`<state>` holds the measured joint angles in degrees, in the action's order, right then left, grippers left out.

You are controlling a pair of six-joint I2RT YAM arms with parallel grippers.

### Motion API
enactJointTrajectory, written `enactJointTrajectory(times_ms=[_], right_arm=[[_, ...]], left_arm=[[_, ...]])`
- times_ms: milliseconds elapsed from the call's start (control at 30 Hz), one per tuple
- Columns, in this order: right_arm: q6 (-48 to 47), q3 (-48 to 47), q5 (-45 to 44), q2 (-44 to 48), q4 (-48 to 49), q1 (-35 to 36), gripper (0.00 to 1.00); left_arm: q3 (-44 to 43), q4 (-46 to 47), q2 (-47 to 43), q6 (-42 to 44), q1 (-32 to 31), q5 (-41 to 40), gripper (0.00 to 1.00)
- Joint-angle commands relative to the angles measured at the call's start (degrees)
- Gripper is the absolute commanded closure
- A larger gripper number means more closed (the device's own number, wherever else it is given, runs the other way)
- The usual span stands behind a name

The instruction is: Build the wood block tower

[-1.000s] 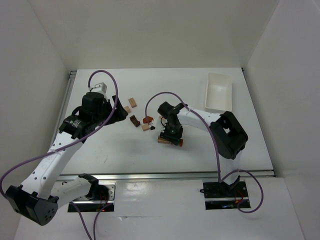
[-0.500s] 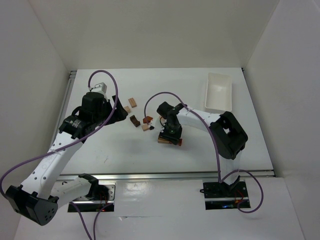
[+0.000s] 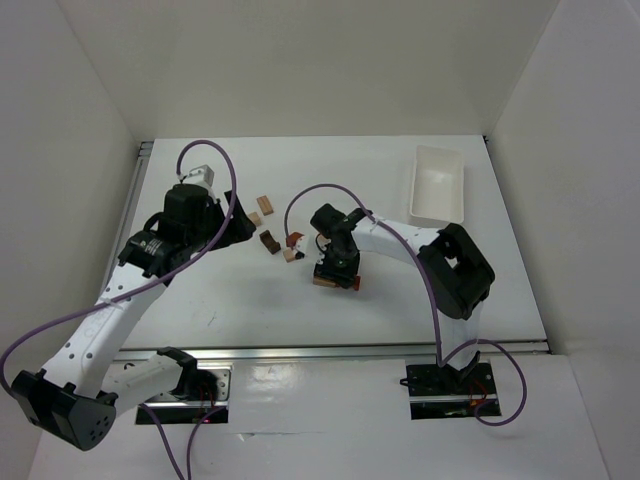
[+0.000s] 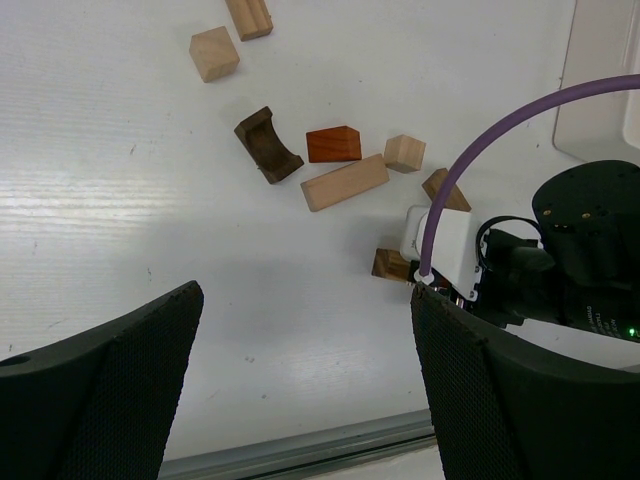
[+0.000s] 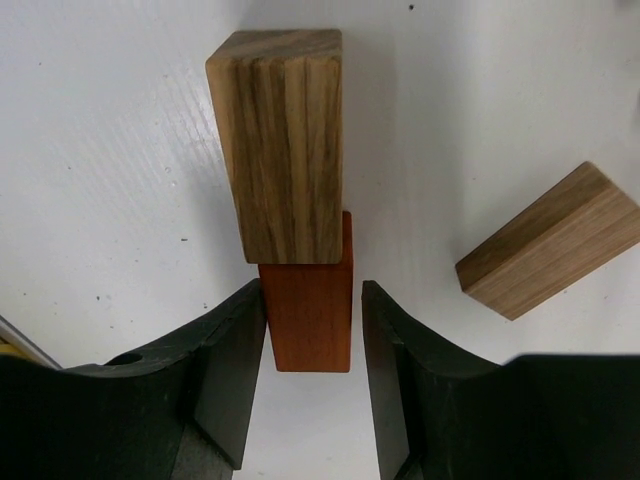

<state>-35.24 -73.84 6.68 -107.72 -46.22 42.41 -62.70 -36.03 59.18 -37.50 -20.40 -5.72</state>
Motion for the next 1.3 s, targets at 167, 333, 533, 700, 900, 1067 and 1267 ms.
enactJointTrajectory(times_ms=[167,333,533,700,900,1067,1267], right_arm=[[-0.4,-0.4,0.7,1.0,3.0,0.7,0.47],[0.1,0.1,1.3,2.2,3.0,0.7,0.33],[1.7,2.0,0.0,5.9,5.9,1.3,0.3],[1.7,3.9,-1.5,10.5,8.8,1.3,0.28],[1.1,5.6,2.4,19.0,11.4,1.3,0.24],[1.1,12.7,1.6,30.8,25.0,1.3,0.07],[7.0,26.3,1.3,43.5,51.6,0.2,0.0]], left_arm=[[-1.2,0.9,1.2,1.3,0.0,-0.1,0.1],[-1.2,0.9,1.2,1.3,0.0,-0.1,0.1],[-1.2,0.9,1.2,1.3,0.0,0.4,0.1],[-1.7,0.9,2.3,1.3,0.0,-0.1,0.08],[-3.1,-0.2,5.7,-1.7,0.0,-3.5,0.08],[-4.4,1.0,14.6,-1.1,0.0,-6.4,0.15],[-2.4,14.5,25.7,12.7,0.0,-3.2,0.22]])
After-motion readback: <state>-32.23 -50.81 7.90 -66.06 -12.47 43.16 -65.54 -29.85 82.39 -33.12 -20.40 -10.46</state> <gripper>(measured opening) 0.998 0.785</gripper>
